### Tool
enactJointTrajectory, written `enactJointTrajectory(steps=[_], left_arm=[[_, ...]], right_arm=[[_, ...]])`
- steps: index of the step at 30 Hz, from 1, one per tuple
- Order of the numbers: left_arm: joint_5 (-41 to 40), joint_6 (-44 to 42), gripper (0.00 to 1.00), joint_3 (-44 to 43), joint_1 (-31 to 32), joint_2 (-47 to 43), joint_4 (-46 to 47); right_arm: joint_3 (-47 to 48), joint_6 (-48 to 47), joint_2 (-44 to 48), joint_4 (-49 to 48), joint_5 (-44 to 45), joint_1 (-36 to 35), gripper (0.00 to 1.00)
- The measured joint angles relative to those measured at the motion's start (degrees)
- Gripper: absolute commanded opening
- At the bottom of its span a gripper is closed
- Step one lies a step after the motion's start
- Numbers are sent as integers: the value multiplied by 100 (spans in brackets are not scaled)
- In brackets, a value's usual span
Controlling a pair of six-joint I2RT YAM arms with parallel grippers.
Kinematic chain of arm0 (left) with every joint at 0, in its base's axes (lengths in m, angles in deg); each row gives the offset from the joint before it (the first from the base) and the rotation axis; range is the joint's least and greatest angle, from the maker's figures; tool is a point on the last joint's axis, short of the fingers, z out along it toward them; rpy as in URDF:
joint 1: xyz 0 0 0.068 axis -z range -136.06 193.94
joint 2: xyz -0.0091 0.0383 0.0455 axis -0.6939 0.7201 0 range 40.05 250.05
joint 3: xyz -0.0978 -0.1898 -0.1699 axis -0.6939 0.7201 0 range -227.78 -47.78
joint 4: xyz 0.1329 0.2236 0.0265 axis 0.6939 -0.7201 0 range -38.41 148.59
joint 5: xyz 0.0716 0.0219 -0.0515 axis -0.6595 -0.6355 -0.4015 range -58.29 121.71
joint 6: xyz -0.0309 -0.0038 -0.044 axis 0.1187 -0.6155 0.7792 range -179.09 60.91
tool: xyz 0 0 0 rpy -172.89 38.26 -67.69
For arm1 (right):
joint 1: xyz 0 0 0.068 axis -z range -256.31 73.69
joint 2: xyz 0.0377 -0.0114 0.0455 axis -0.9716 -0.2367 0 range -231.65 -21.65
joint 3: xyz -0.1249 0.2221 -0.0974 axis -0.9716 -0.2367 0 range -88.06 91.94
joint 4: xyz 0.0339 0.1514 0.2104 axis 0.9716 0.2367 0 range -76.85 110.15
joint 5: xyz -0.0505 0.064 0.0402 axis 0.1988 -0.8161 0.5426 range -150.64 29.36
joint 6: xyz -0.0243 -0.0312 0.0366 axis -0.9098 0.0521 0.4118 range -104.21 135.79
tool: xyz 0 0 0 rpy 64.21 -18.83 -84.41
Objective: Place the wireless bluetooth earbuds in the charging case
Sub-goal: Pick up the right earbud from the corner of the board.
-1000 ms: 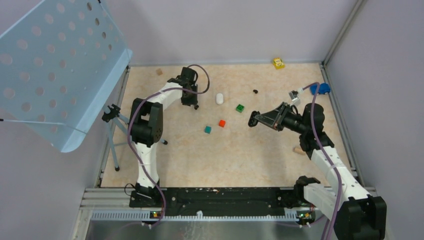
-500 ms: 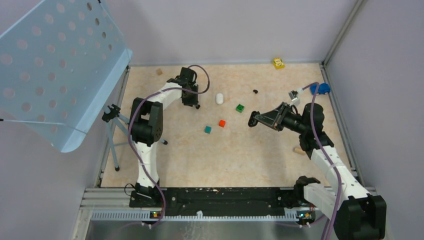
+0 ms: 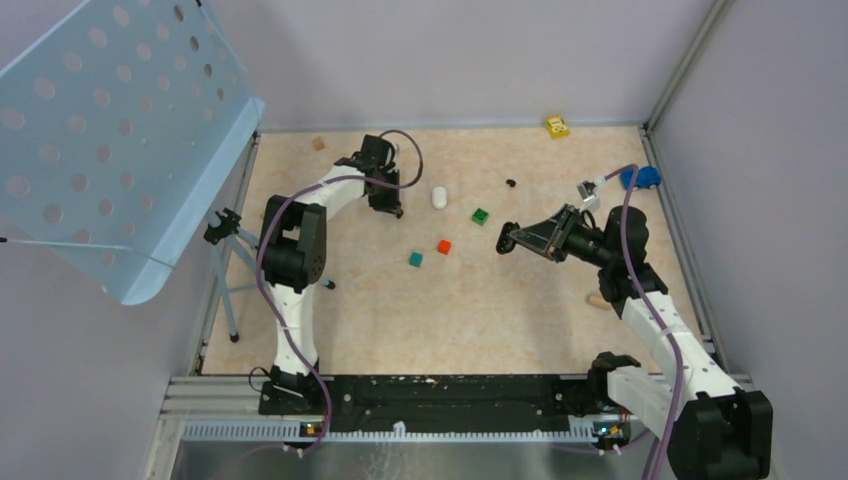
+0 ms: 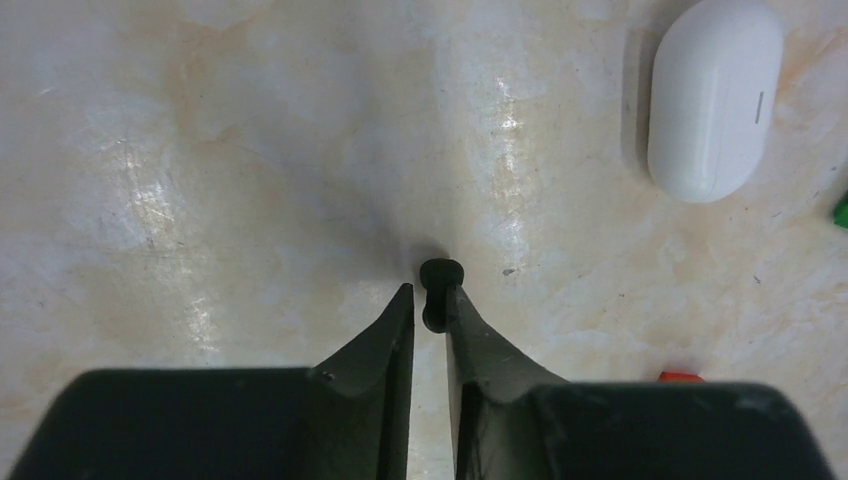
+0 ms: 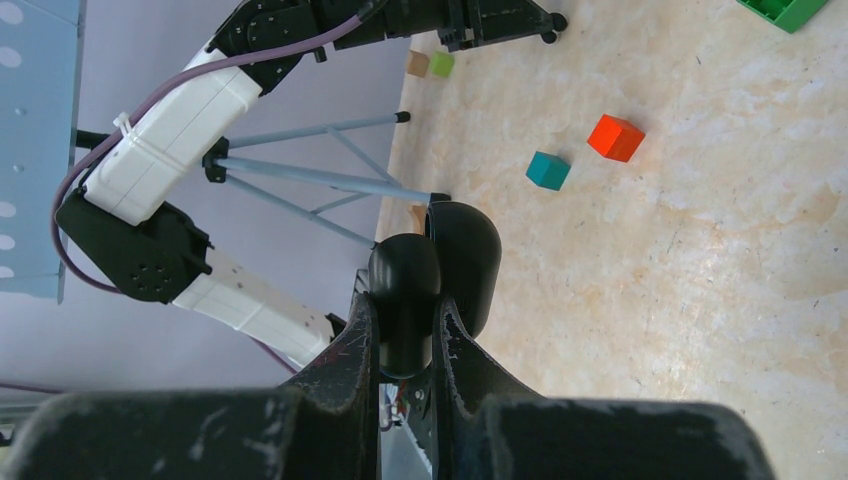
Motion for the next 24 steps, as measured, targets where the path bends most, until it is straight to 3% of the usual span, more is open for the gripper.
enactJointTrajectory(steps=[8, 17, 24], left_arm=[[153, -9, 0, 46, 33, -24, 44], [476, -7, 0, 651, 37, -570, 267], [1641, 20, 0, 1606, 52, -2197, 1237]], right_arm=[[0, 0, -24, 0, 2, 0, 0], [0, 0, -33, -7, -37, 2, 0], [0, 4, -120, -184, -197, 2, 0]])
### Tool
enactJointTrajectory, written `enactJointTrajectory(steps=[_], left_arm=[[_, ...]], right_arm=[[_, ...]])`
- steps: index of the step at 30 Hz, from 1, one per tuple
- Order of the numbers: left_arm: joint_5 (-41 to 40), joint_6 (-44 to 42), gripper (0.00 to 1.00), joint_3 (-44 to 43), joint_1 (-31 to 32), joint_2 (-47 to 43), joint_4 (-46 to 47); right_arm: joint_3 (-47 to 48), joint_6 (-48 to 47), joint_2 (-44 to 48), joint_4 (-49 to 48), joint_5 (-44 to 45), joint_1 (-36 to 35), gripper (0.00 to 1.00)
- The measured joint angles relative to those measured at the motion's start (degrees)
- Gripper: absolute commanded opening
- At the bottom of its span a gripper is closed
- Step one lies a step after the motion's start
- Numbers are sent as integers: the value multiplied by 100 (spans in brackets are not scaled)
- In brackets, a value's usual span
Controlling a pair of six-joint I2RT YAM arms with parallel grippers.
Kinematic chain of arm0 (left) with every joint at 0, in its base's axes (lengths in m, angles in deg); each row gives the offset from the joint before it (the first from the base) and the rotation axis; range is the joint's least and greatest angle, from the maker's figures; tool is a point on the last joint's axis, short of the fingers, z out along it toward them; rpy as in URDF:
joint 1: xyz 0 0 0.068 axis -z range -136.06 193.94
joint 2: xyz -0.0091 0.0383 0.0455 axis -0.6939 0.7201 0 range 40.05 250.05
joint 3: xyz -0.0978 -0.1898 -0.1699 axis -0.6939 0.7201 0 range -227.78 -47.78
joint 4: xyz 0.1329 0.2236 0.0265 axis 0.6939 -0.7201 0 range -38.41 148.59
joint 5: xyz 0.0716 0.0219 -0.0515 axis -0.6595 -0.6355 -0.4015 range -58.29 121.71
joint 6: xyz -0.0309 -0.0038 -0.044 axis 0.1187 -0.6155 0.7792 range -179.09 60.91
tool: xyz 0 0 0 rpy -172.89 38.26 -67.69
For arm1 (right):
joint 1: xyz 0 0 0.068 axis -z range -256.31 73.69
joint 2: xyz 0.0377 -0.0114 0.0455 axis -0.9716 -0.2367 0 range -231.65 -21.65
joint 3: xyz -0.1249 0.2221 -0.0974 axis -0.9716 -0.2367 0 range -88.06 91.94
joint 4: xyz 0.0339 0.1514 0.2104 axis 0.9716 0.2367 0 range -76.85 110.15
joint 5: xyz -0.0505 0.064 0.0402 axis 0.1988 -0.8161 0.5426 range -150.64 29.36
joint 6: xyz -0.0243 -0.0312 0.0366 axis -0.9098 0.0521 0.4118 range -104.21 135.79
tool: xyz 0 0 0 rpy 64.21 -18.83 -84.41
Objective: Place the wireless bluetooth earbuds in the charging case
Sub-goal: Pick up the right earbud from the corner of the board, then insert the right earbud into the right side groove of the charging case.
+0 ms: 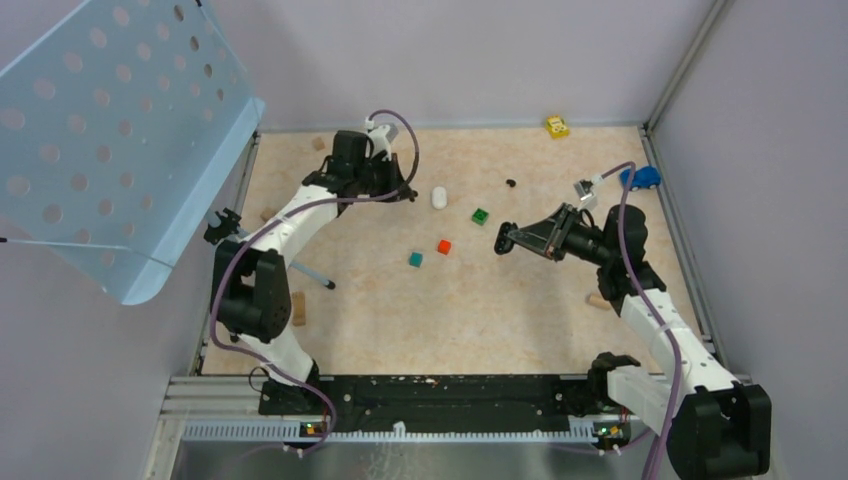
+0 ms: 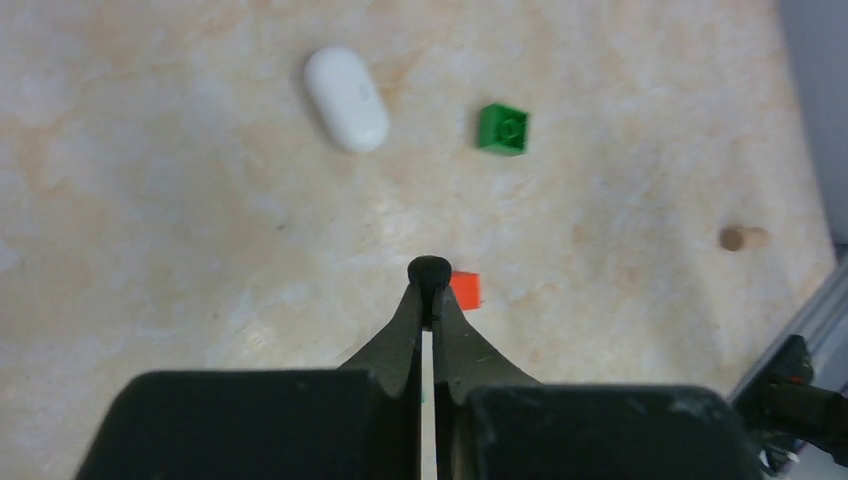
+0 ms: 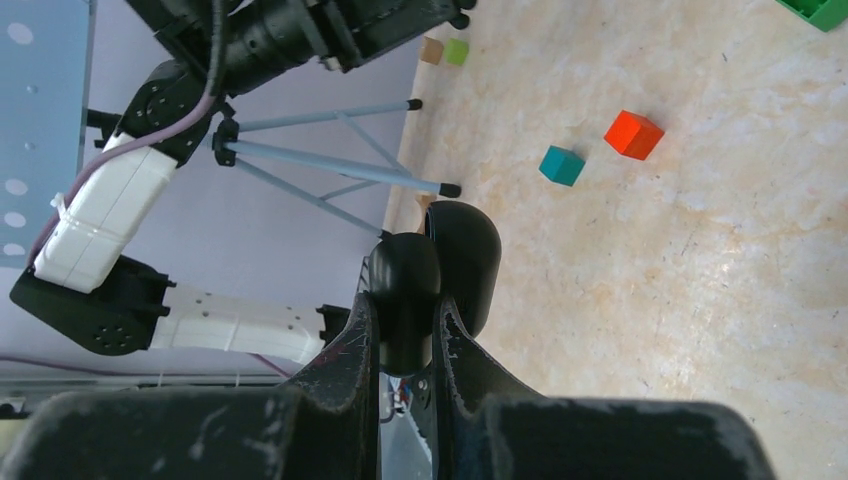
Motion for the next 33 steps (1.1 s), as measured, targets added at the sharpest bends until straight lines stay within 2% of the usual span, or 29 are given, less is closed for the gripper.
enactJointTrajectory(steps=[7, 13, 17, 23, 33], left_arm=[[671, 184, 0, 293, 284, -841, 586], [452, 459, 0, 1611, 1388, -1919, 1628], [177, 844, 0, 1926, 1971, -2376, 2159], [-396, 1145, 0, 1926, 2310, -2538, 2605], [-560, 1231, 0, 1624, 2669, -2234, 2380]], right_arm=[[0, 44, -57, -358, -227, 0, 0], [-118, 310, -184, -929, -291, 0, 0], [-212, 457, -216, -997, -199, -2, 0], [-219, 560, -212, -984, 87, -2, 0], [-249, 713, -186, -1060, 380, -57, 0]])
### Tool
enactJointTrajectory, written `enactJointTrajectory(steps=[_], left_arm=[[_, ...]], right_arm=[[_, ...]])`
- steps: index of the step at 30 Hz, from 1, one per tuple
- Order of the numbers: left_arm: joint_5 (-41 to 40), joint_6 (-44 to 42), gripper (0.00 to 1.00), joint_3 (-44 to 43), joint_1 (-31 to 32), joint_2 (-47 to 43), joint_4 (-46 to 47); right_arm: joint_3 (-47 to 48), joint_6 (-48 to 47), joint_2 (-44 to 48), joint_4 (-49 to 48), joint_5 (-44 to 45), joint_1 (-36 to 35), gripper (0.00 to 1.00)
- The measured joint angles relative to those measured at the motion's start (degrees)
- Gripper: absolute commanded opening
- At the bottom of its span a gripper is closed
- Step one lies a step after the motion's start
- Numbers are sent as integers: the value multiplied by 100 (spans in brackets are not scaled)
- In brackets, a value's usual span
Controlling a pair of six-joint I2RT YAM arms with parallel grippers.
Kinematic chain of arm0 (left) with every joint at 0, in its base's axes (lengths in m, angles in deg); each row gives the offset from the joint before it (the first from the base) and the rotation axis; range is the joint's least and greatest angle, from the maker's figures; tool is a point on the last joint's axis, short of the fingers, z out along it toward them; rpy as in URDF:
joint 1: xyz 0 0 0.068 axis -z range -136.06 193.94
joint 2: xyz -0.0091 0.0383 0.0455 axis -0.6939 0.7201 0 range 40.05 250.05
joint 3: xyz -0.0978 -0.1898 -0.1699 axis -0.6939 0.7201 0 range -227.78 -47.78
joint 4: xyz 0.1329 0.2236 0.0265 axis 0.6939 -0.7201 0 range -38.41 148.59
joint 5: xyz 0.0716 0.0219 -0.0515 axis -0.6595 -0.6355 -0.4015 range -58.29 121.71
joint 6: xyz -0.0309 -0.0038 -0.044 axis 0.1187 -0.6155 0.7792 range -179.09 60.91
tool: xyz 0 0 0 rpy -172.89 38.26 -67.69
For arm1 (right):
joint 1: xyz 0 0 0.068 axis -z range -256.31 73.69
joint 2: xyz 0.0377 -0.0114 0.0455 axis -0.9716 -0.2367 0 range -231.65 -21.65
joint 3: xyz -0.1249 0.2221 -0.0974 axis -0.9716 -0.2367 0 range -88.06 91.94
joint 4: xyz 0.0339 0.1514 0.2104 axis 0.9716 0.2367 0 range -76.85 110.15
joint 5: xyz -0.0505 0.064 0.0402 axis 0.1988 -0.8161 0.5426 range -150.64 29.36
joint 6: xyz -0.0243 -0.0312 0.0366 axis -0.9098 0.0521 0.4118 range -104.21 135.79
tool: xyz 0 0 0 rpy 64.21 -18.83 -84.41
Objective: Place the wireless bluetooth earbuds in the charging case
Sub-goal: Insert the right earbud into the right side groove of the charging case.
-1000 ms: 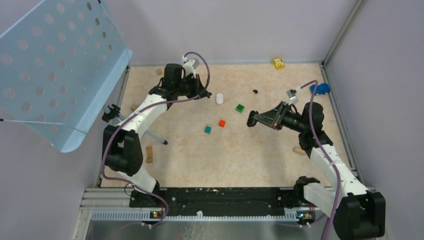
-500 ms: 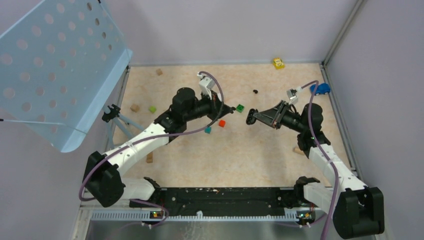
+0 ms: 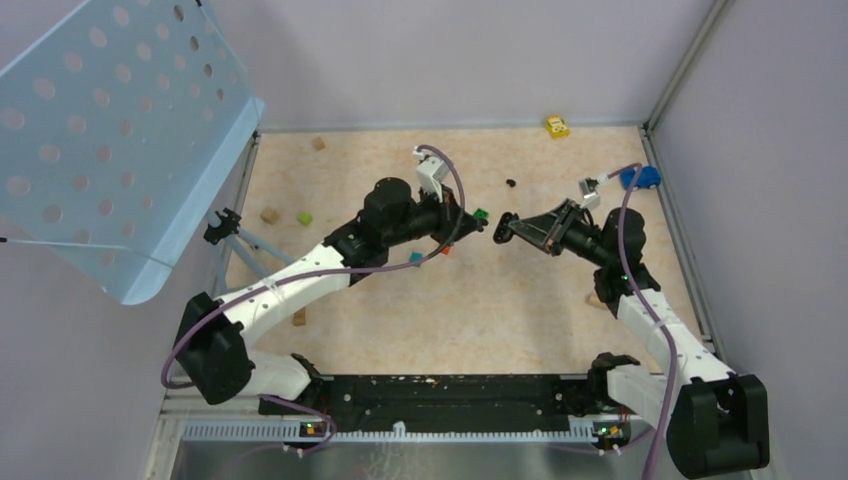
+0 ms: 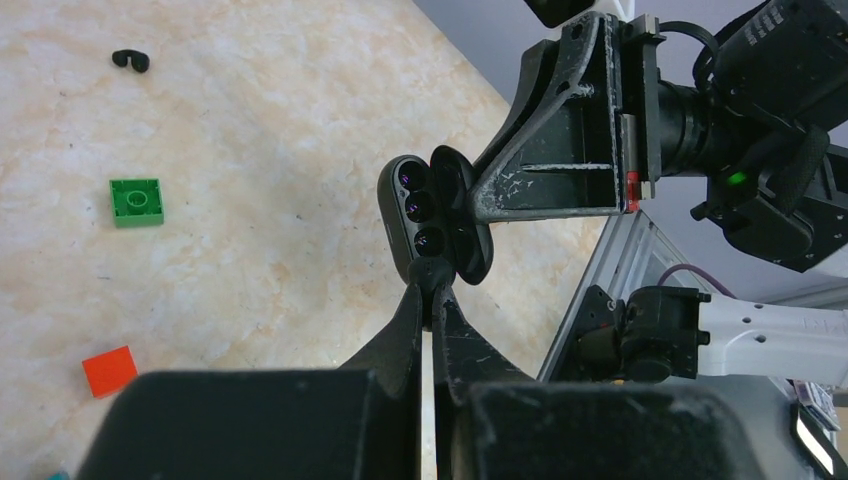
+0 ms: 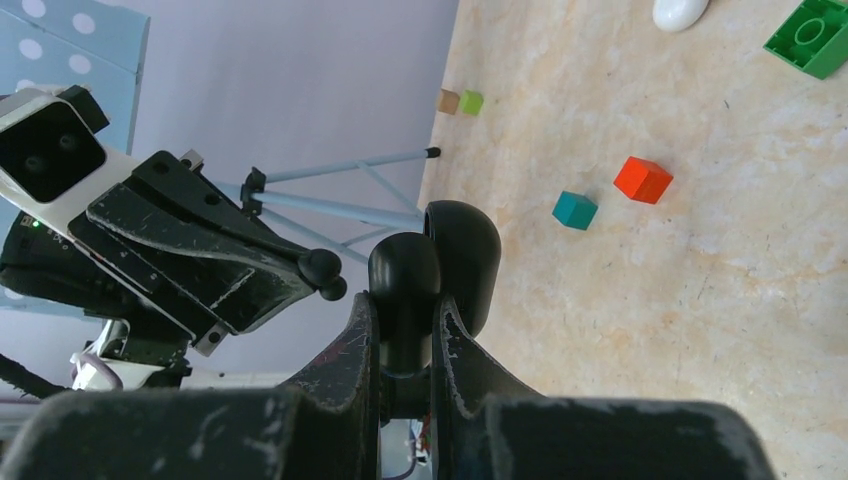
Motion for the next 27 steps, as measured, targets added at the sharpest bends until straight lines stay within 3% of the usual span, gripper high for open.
enactJointTrajectory(steps=[27], left_arm=[[-807, 101, 0, -310, 538, 501, -151]], right_arm=[[-63, 234, -2, -350, 111, -151, 0]])
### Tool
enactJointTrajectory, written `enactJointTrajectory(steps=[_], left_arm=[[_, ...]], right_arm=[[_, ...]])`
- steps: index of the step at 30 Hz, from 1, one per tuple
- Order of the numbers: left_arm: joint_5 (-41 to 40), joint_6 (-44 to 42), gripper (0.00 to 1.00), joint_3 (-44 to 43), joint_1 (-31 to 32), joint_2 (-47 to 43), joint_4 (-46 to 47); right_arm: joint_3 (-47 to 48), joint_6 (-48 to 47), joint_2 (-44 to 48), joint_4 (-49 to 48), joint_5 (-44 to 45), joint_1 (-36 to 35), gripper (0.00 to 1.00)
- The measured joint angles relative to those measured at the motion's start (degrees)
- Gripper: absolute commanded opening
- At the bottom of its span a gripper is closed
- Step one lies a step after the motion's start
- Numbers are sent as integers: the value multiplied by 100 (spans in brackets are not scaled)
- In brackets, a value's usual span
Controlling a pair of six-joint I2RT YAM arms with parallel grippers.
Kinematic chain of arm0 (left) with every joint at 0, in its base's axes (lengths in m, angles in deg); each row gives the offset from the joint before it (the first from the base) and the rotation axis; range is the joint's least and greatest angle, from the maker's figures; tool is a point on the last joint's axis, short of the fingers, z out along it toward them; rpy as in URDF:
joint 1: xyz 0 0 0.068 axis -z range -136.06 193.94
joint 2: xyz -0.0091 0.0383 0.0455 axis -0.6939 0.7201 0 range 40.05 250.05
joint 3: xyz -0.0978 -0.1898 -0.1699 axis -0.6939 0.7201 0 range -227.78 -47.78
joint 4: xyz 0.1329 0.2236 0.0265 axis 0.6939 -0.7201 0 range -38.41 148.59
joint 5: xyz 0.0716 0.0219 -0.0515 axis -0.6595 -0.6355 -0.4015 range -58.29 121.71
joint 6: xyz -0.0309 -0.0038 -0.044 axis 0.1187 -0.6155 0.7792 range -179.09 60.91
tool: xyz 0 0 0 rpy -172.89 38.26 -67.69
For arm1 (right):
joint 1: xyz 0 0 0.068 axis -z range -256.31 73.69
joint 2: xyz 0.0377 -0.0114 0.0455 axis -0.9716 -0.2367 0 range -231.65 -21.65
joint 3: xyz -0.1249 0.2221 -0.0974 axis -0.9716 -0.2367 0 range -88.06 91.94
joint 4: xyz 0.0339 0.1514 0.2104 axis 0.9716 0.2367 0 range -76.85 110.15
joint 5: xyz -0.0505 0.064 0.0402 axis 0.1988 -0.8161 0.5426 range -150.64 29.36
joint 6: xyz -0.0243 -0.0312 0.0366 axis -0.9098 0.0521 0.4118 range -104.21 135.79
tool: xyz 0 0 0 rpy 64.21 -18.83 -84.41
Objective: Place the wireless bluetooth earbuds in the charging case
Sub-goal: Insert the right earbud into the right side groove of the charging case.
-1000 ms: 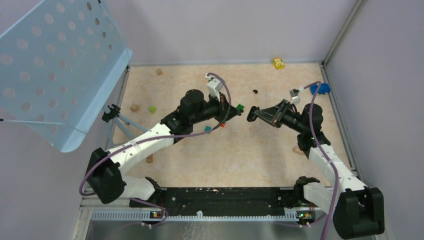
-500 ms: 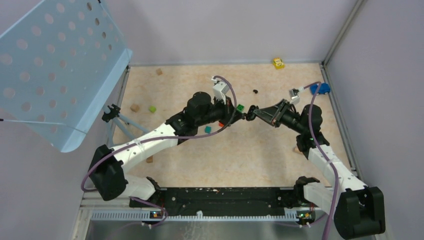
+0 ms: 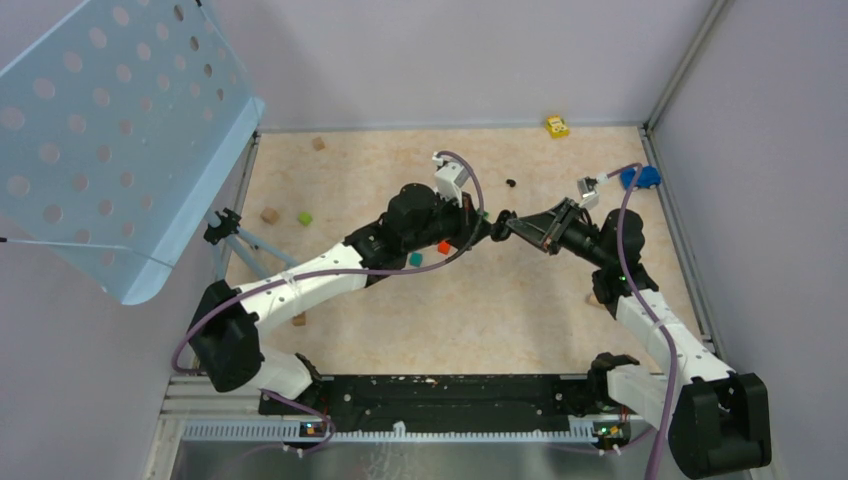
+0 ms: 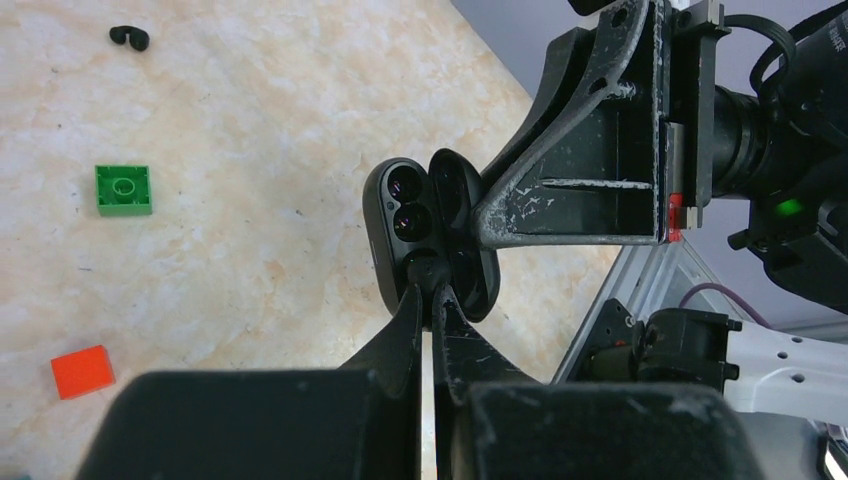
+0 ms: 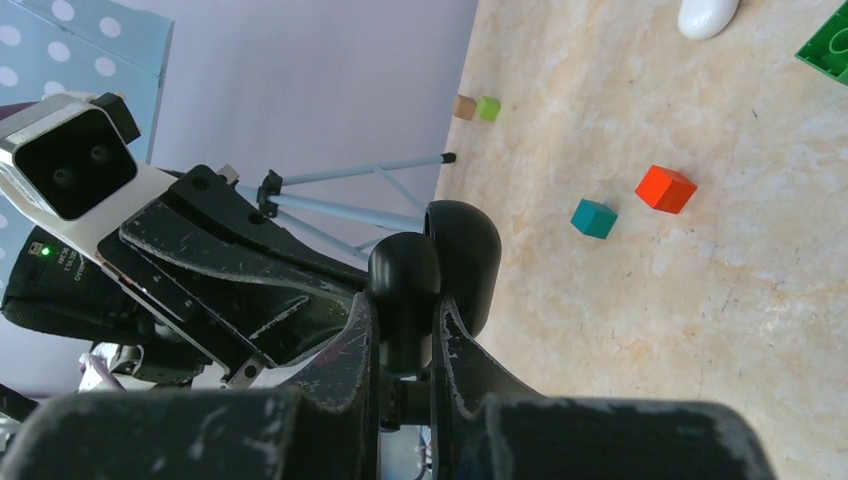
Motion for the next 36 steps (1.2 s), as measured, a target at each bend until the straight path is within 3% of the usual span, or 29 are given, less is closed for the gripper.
enactJointTrajectory(steps=[21, 27, 36], left_arm=[[-68, 0, 0, -144, 33, 177, -133], [-66, -11, 26, -197, 42, 190, -234], [-90, 15, 45, -247, 70, 199, -348]], right_arm=[[-13, 0, 0, 7, 70, -59, 0], [-13, 2, 0, 7, 74, -63, 0], [-15, 0, 0, 26, 96, -74, 0]])
